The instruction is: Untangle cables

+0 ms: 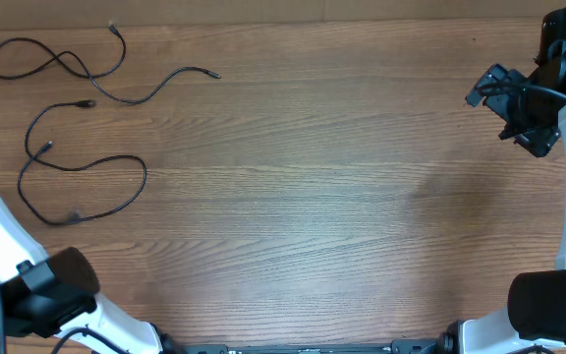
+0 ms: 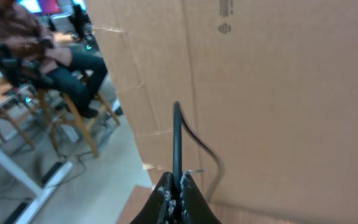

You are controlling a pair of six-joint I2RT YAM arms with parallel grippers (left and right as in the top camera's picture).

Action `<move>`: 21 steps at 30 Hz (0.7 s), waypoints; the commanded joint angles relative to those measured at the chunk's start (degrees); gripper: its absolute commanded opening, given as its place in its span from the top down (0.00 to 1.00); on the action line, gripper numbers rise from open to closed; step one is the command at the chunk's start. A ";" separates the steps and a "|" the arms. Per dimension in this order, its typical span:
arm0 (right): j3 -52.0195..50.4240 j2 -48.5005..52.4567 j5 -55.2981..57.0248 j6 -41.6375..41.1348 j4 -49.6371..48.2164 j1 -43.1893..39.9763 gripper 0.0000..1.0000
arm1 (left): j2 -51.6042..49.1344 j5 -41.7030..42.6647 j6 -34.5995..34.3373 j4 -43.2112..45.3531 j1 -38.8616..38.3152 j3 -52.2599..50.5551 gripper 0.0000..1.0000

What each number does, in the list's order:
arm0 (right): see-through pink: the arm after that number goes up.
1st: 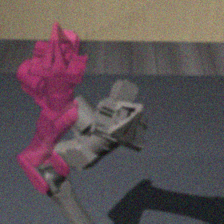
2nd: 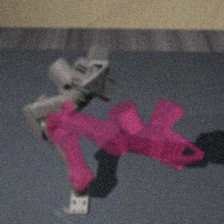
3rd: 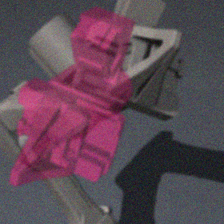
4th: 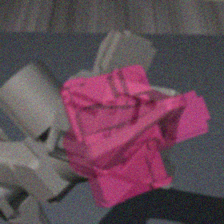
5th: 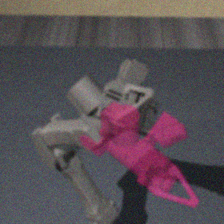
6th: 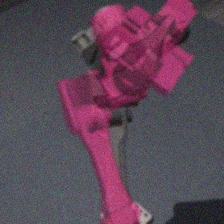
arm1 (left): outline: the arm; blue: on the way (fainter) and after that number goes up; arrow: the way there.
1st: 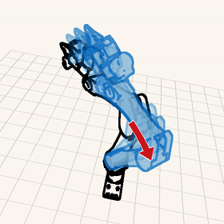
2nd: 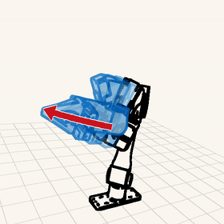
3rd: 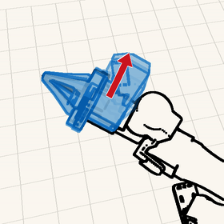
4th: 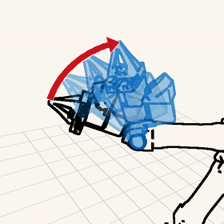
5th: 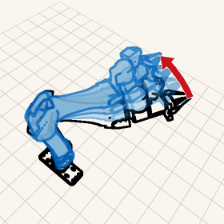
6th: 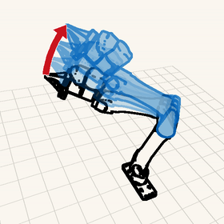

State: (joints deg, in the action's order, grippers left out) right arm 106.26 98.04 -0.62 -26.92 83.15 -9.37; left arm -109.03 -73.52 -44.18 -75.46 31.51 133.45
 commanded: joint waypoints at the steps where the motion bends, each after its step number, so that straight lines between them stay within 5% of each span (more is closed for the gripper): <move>1: -0.17 -0.13 0.57 0.20 -0.31 -0.02 0.00 | -1.81 -2.75 13.07 4.24 3.72 0.15 0.96; 10: -0.17 -0.13 0.57 0.20 -0.33 -0.02 0.00 | -3.58 12.20 14.93 2.21 12.66 0.13 0.96; 18: -0.17 -0.13 0.57 0.20 -0.31 -0.02 0.00 | -4.04 33.16 24.46 -2.10 13.05 -2.25 0.96; 21: -0.17 -0.13 0.57 0.20 -0.31 -0.02 0.00 | -4.11 34.51 24.46 -3.06 13.05 -6.71 0.96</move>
State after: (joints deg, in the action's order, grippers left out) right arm 106.26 98.04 -0.60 -26.94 83.13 -9.37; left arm -112.01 -46.96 -22.46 -77.67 44.84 131.66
